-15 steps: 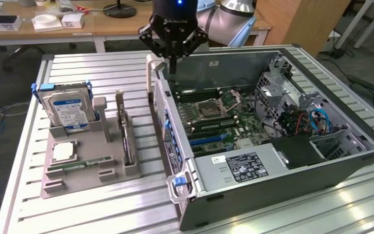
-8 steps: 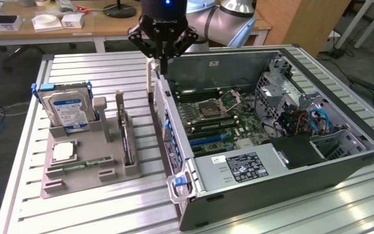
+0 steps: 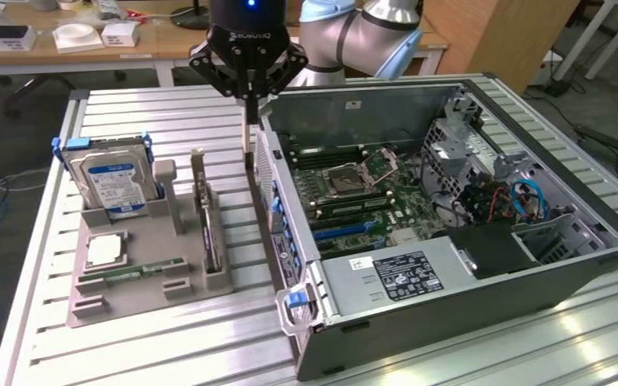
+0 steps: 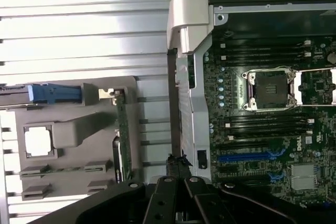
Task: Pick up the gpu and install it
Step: 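Reach for the gpu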
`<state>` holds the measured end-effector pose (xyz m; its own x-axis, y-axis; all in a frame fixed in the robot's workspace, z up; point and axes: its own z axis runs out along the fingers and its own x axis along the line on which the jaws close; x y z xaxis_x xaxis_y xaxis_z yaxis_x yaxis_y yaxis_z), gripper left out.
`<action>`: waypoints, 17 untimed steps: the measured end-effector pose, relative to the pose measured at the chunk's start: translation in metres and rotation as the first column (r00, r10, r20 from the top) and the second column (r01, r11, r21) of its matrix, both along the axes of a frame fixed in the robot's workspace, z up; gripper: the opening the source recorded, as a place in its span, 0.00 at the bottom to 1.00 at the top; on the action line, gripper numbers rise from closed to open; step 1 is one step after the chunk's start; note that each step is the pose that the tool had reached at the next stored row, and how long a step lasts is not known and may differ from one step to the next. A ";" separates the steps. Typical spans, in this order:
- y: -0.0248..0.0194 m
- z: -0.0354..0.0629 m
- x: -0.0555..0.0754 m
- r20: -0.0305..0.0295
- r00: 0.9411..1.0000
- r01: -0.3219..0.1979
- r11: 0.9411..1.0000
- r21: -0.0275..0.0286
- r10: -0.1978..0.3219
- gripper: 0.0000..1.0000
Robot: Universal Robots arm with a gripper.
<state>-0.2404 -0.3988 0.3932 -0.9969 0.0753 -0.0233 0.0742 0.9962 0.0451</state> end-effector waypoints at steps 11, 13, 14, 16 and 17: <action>0.0000 0.0000 -0.027 0.000 1.000 0.000 1.000 0.000 0.000 0.10; 0.0000 0.0000 -0.032 0.000 1.000 0.000 1.000 0.000 0.000 0.10; 0.0000 0.0000 -0.034 0.000 1.000 0.000 1.000 0.000 0.000 0.10; 0.0000 0.0000 -0.039 0.000 1.000 0.000 1.000 0.000 0.000 0.10; 0.0000 0.0000 -0.041 0.000 1.000 0.000 1.000 0.000 0.000 0.10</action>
<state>-0.2818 -0.3988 0.3932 -0.9969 0.0753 -0.0233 0.0742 0.9962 0.0451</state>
